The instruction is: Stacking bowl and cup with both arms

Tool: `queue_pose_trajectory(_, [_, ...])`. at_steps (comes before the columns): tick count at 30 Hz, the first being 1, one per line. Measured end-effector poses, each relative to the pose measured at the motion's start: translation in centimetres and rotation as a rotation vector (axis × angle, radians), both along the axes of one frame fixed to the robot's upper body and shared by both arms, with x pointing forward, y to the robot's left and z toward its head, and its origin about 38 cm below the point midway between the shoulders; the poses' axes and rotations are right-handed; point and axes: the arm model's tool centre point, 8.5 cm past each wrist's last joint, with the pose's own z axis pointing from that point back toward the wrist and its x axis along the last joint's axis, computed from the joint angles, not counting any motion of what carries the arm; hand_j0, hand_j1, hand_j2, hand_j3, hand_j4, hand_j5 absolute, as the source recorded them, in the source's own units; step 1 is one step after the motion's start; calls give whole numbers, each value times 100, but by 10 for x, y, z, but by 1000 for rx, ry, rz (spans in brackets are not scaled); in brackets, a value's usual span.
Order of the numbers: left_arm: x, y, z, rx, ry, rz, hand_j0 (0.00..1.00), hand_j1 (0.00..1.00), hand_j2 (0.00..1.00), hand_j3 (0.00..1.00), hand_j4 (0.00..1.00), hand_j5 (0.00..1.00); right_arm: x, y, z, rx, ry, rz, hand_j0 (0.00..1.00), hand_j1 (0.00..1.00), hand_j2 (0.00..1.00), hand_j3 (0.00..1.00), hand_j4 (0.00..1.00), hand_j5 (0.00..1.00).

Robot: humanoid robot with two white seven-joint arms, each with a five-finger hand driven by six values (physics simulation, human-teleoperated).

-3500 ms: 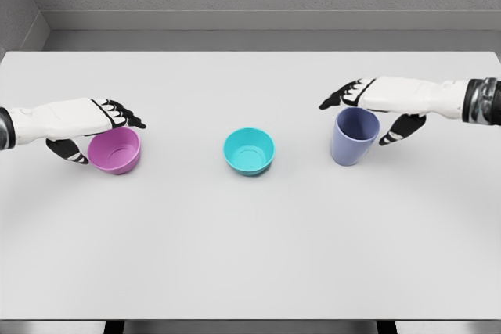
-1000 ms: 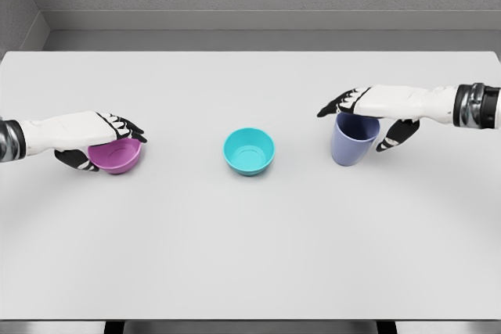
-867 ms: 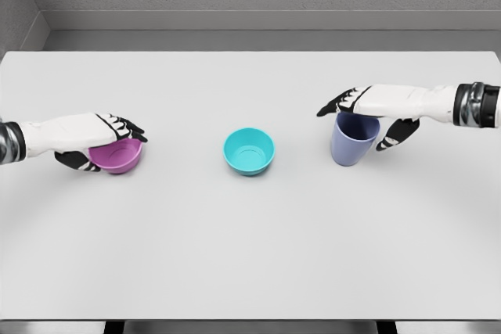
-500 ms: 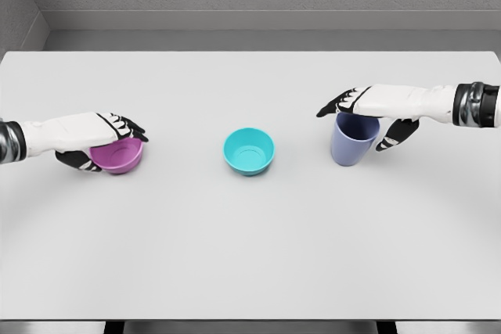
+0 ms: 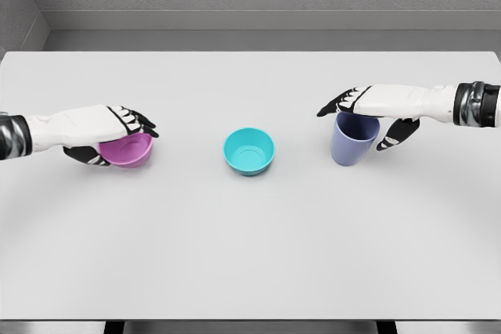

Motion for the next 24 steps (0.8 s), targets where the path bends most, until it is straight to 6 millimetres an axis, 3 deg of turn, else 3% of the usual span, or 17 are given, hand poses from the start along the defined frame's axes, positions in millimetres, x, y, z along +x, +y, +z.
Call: queue_pose_trajectory(24, [-3,-44,27,-46,-82,-118,76,76,76,76,76,76,0,0,0,0,0,0,100,100,100,100,100,100])
